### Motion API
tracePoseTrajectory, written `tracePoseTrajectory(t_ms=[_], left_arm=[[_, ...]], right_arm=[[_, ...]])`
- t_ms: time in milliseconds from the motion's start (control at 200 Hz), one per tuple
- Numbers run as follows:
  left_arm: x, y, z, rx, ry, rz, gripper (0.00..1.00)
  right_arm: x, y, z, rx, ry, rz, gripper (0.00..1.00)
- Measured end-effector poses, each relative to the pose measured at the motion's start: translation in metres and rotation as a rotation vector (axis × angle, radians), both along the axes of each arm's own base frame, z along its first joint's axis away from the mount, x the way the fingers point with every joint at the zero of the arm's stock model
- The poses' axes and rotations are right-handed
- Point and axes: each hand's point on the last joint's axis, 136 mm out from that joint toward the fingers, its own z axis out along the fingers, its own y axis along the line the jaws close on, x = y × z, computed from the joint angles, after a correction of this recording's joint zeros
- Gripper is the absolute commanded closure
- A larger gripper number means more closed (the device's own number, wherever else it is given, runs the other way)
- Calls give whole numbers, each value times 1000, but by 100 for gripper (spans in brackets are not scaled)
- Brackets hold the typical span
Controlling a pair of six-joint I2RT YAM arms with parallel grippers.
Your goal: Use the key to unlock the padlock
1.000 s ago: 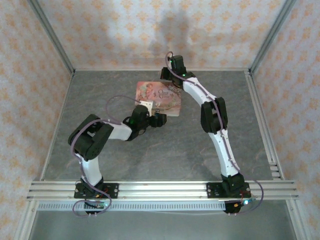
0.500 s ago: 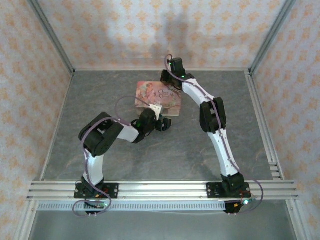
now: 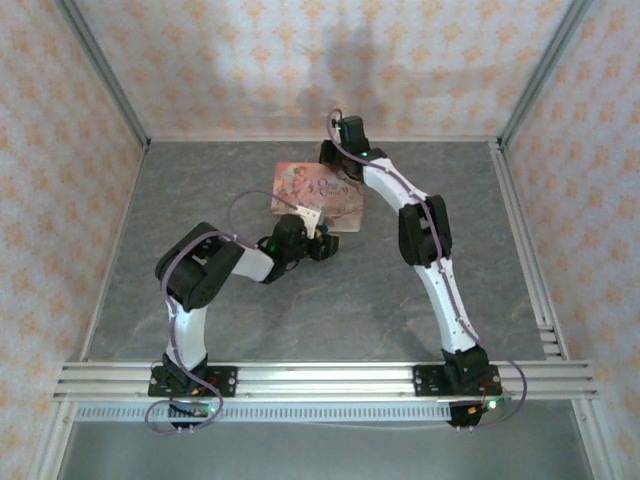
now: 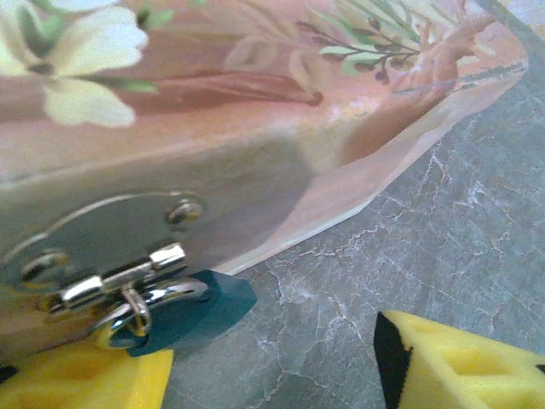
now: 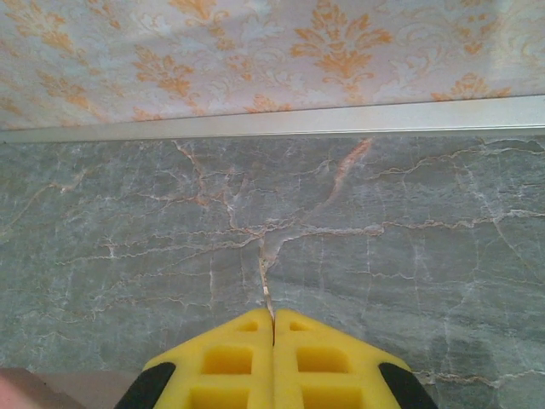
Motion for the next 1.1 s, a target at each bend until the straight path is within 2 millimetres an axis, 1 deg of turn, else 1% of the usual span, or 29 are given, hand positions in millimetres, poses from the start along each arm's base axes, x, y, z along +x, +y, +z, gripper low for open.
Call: tracePoseTrajectory(t_ms=[30, 90, 135, 255, 295, 395, 430, 470, 676, 796, 926, 1096], left_arm=[[0, 0, 0, -6, 4, -4, 42], [-1, -1, 1, -19, 11, -15, 43], [-1, -2, 2, -30, 17, -21, 46], [-2, -6, 5, -52, 26, -38, 48], [-3, -7, 5, -59, 31, -41, 53], [-4, -9, 7, -74, 39, -50, 54], [-4, -10, 7, -80, 43, -51, 60], [-4, -10, 7, -84, 48, -51, 63], [-4, -12, 9, -100, 62, -52, 62], [-5, -12, 12, -104, 62, -52, 57], [-7, -8, 29, -119, 41, -46, 49], [-5, 1, 50, -121, 8, -13, 46]], right_arm=[[0, 0, 0, 0, -1, 1, 100], [0, 1, 0, 0, -2, 1, 100], [0, 1, 0, 2, -5, 2, 100], [2, 2, -1, 6, -21, 3, 100], [3, 2, -1, 8, -27, 4, 100], [3, 2, -2, 11, -37, 3, 100], [3, 2, -2, 12, -39, 3, 100], [3, 2, -3, 11, -41, 4, 100], [3, 2, -3, 6, -45, 8, 100], [3, 2, -4, 6, -46, 8, 100], [3, 1, -3, 5, -49, 5, 100], [2, -1, -4, 3, -49, 1, 100]])
